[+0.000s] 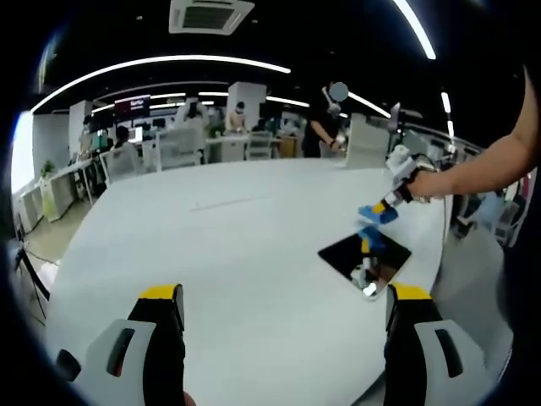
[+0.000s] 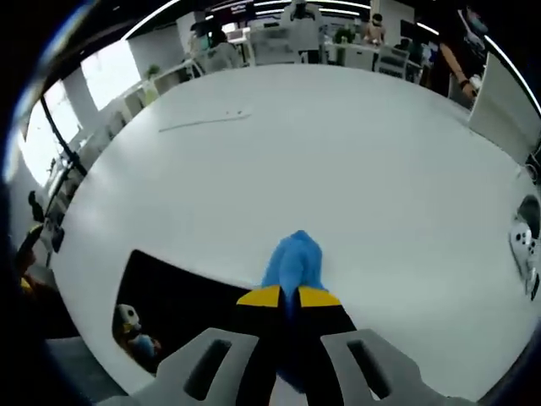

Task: Wipe the mirror surface with the cleaning cloth until all visible marks leave the cleaned area.

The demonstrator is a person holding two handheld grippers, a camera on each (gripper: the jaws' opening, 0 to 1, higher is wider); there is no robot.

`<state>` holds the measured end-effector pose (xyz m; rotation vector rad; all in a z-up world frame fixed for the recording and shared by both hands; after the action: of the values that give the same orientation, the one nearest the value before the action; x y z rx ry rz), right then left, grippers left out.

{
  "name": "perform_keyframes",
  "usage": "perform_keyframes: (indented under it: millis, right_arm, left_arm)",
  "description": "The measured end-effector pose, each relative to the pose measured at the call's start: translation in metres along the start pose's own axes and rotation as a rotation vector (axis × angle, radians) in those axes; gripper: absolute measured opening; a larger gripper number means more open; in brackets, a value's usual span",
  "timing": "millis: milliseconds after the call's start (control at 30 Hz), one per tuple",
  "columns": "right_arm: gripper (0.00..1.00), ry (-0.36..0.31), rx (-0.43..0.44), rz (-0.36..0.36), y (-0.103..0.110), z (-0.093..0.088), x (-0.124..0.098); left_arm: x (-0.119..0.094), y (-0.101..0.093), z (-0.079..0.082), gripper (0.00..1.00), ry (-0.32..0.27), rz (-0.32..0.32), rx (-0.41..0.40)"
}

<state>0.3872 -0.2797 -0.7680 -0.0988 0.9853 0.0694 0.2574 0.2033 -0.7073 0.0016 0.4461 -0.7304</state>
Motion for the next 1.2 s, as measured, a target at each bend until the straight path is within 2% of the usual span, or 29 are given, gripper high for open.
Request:
perform_keyframes:
  millis: [167, 300, 433, 833, 933, 967, 1200]
  right_arm:
    - [0.00, 0.015, 0.011, -0.030, -0.026, -0.012, -0.005]
    - [0.00, 0.031, -0.011, -0.047, -0.033, -0.030, -0.004]
    - [0.01, 0.039, -0.022, -0.049, -0.039, -0.038, 0.001]
    - [0.01, 0.077, 0.021, -0.006, -0.027, -0.065, 0.014]
    - [0.01, 0.052, 0.009, -0.023, -0.026, -0.064, 0.015]
    - [0.01, 0.045, -0.021, -0.023, -0.026, -0.064, 0.015]
    - [0.02, 0.037, -0.026, 0.027, -0.029, -0.064, 0.013]
  left_arm:
    - [0.002, -0.001, -0.001, 0.99, -0.005, 0.005, -0.008]
    - [0.006, -0.004, -0.001, 0.99, -0.009, 0.002, -0.007]
    - [0.005, -0.005, -0.003, 0.99, 0.003, -0.003, 0.001]
    - [-0.009, 0.008, -0.005, 0.99, 0.028, 0.030, 0.019]
    - [-0.011, 0.010, -0.004, 0.99, 0.031, 0.037, 0.023]
    - [-0.011, 0.011, -0.004, 0.99, 0.031, 0.039, 0.024]
    - [-0.013, 0.017, -0.004, 0.99, 0.031, 0.053, 0.024]
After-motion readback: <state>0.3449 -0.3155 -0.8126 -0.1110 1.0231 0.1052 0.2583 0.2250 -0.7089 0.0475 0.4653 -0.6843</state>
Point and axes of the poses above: the point that each gripper's makers call its tool centre point, and the gripper's own axes: x roughly forward along the fingers, y roughly to its left, z roughly out of its top, the point moved 7 cm from there along -x, roughly backward along the fingers, and after that the axes turned 7 degrees about -z, right-handed, at the moved point
